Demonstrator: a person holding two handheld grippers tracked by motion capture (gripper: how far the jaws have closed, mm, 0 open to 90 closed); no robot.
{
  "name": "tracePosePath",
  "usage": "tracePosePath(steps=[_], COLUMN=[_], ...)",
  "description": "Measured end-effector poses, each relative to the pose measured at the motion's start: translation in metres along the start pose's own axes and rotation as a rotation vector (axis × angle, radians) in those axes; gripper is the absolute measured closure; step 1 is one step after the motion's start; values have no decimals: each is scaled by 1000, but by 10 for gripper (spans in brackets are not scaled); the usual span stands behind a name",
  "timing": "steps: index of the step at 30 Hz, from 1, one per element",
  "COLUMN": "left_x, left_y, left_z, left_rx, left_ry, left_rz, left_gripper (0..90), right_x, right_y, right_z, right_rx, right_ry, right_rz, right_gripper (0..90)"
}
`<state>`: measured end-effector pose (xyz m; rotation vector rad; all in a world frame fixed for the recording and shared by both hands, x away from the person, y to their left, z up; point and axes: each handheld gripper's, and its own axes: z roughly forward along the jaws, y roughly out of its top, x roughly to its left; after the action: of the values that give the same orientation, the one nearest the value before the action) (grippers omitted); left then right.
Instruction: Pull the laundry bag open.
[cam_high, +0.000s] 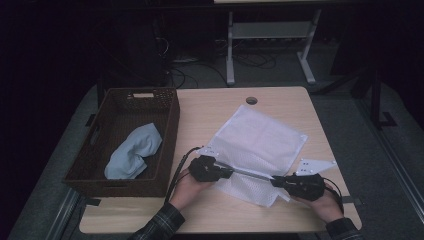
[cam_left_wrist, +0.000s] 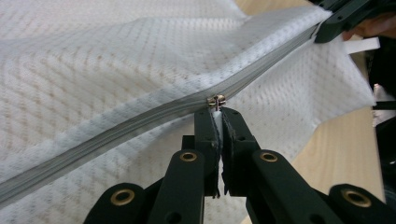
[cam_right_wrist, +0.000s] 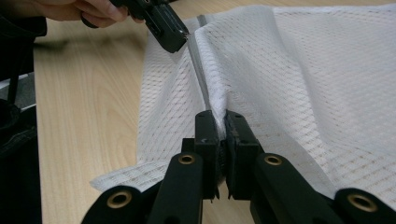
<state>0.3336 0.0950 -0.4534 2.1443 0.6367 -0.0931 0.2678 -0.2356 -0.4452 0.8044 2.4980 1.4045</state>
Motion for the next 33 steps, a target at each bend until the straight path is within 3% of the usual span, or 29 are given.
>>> tracePosePath(steps=[11,25,32,33], left_x=[11,13,15,16], left_y=[-4,-5,-5,-5], left_z=[-2,-2,-3,-3], left_rx=[-3,-1,-1,4], left_ry=[30,53,65,81], left_rz=[-18,-16,-19,-21], left_gripper=[866,865,866,866], right_x=[-6,-15,-12,-11], right_y=[-3,-7,-5,-5], right_z=[-2,-5,-5,-4], right_rx=[4,2,2,4], right_ry=[-19,-40,-30,-28], right_rz=[12,29,21,17], right_gripper=[843,843,843,843])
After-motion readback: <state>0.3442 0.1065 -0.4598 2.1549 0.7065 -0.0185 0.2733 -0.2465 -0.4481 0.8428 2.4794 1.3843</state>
